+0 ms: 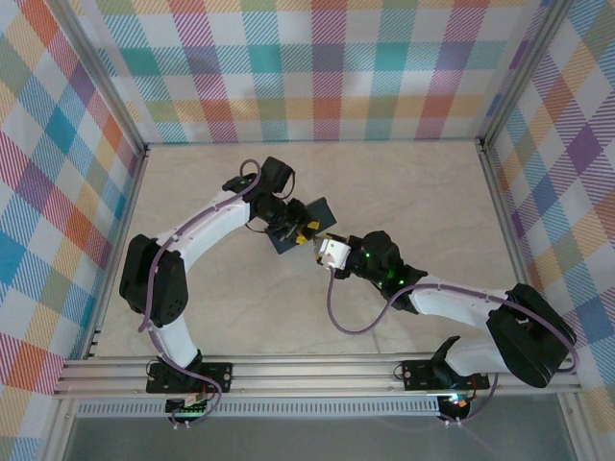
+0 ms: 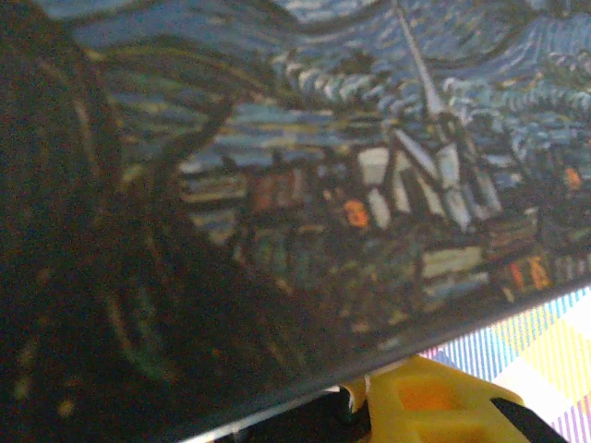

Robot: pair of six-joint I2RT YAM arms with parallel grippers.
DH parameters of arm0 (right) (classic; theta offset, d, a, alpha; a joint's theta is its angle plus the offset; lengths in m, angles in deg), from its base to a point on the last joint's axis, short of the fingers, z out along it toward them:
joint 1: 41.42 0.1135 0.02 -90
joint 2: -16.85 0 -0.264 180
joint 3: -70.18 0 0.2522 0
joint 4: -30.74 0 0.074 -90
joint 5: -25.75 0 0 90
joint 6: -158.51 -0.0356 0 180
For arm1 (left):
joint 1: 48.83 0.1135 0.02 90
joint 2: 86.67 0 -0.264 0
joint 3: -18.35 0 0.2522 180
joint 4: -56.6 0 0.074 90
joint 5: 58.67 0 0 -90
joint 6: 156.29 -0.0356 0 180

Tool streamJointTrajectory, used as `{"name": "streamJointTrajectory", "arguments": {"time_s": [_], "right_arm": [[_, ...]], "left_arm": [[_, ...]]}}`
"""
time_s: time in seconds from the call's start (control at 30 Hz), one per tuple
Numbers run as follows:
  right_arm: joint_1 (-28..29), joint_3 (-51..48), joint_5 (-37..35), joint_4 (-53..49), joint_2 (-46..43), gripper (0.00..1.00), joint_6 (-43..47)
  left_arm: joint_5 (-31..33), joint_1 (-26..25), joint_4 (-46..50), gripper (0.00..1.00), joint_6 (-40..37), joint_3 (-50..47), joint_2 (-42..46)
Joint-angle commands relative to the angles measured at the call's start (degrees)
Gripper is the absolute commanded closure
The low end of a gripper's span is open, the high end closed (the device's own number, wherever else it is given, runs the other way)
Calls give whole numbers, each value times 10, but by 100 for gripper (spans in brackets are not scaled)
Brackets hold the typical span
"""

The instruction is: Unlock a padlock with a key

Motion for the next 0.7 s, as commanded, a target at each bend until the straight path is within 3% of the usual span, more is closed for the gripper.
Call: {"name": "streamJointTrajectory", "arguments": {"time_s": [0.0,0.67], "right_arm": [[4,12,-8,20,14,71,22],[8,28,-32,63,47,71,64]], "left_arm": [[-25,3,-7,100,7,13,15],[-38,-5,-18,100,20,6,16]]}}
